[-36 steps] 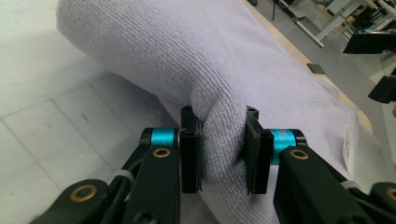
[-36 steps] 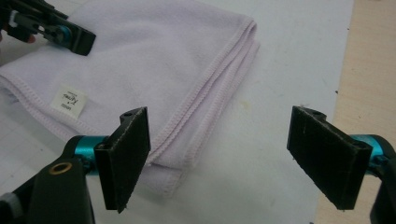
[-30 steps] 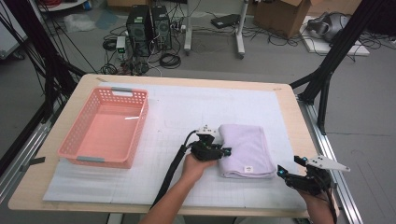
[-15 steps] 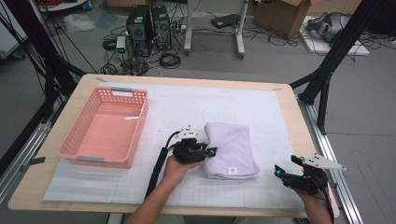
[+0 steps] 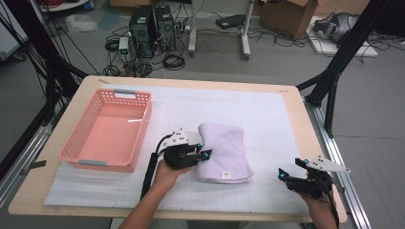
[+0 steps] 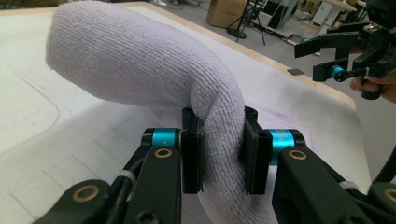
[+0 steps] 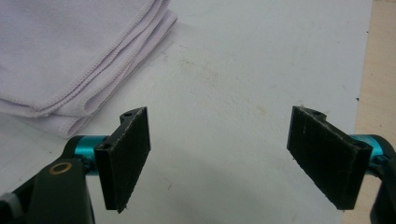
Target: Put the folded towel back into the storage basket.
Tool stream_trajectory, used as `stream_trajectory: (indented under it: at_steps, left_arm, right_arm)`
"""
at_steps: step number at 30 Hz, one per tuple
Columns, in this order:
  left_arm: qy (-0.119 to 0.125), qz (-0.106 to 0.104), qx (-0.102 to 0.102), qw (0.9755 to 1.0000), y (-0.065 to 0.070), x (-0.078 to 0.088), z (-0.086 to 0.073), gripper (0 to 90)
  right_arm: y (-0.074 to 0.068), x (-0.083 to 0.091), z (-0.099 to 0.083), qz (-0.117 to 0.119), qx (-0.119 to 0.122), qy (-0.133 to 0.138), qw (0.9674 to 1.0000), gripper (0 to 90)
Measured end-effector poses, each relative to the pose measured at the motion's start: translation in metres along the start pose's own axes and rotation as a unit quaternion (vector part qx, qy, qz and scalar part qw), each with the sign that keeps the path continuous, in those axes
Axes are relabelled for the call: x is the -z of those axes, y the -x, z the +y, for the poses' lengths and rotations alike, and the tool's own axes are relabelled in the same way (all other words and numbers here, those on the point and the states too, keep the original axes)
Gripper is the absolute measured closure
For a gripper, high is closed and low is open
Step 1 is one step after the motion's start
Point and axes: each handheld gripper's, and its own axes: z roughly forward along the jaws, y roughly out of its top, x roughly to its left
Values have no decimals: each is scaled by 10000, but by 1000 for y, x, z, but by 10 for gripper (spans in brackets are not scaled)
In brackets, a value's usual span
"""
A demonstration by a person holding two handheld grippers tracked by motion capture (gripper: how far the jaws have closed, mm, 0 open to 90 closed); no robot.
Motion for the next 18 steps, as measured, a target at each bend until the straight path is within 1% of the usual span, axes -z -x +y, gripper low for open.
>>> stream_trajectory:
  at_steps: [7, 9, 10, 11, 15, 18]
  left_arm:
    - [224, -57, -286, 9993, 4, 11, 7, 737]
    - [299, -76, -352, 9989, 5, 14, 11, 737]
    - [299, -76, -352, 9989, 5, 14, 11, 738]
    - [348, -98, -435, 9984, 7, 18, 15, 739]
    - [437, -143, -598, 9972, 10, 25, 23, 741]
    - [515, -181, -784, 9954, 13, 30, 30, 741]
  right_arm:
    - [-1, -1, 1, 12, 3, 3, 10000, 203]
    - [-1, -1, 1, 18, 6, 2, 10000, 203]
    - [-1, -1, 1, 21, -11, 2, 10000, 203]
    - [-1, -1, 1, 22, -4, 10, 10000, 203]
    - [-1, -1, 2, 22, 12, 12, 10000, 203]
    - [-1, -2, 2, 33, 12, 14, 10000, 203]
